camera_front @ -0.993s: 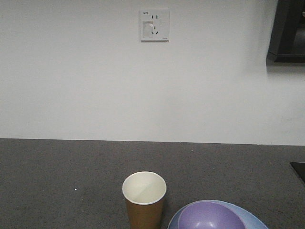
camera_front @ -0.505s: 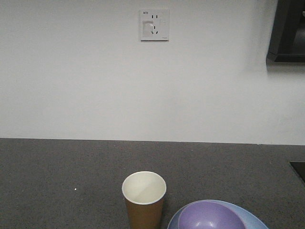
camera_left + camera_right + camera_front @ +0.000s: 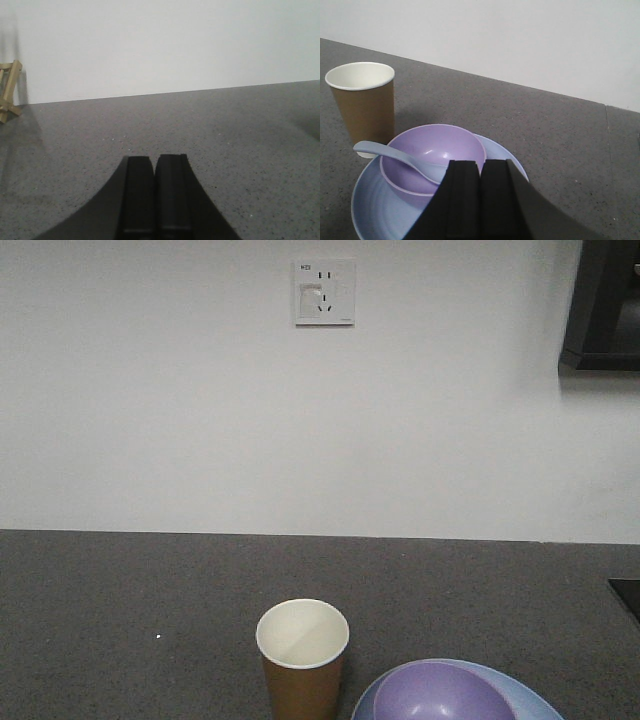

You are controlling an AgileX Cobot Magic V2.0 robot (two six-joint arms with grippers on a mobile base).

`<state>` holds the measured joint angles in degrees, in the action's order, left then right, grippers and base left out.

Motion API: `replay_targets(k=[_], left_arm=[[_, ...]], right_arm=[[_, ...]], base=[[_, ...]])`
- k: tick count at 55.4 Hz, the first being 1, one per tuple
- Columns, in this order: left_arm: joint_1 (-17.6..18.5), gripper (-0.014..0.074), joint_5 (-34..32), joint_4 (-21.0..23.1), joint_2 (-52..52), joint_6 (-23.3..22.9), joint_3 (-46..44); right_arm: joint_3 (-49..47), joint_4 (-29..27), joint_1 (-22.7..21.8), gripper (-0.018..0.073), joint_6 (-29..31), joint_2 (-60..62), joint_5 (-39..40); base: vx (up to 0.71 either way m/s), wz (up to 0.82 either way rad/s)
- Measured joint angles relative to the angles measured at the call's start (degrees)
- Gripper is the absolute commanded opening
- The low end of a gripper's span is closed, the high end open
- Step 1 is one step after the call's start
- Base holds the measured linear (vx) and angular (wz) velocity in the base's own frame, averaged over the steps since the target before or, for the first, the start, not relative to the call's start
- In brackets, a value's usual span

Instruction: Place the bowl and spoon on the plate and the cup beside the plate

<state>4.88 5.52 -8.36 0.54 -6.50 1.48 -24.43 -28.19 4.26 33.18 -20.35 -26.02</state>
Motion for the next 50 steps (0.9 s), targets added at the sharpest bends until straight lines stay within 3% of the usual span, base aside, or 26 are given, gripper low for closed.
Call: replay_targets(k=[6,9,17,23,32,39,50], left_arm=[[0.0,-0.0003,0.0,0.0,0.0,0.0,0.0],[0.0,-0.0003,0.0,0.0,0.0,0.0,0.0],[0.0,-0.0003,0.0,0.0,0.0,0.0,0.0],[0.0,-0.0003,0.0,0.0,0.0,0.0,0.0],[0.0,-0.0003,0.0,0.0,0.0,0.0,0.0],[0.0,-0.0003,0.0,0.0,0.0,0.0,0.0],[0.0,-0.0003,0.4,0.0,0.0,0.0,0.0]], right_arm=[[0.8,2.6,0.0,-0.0006,-0.9,0.0,0.7],[1.9,6.5,0.0,-0.0006,-4.8,0.0,1.8],[8.9,24.6,0.0,-0.0006,-27.1,1.5,9.0],[15.7,33.5,0.0,-0.0006,-38.9,4.5,16.0],[25.2,35.0,-0.2,-0.0006,-43.1,12.0,21.0],[26.2,34.7,-2.6,-0.0006,-43.9,19.3,19.6],[26.2,34.9,-6.5,-0.0006,-44.1,20.8,19.4]], base=[[0.00,0.00],[0.00,0.00],[0.00,0.00],[0.00,0.00],[0.00,0.00],[0.00,0.00],[0.00,0.00]])
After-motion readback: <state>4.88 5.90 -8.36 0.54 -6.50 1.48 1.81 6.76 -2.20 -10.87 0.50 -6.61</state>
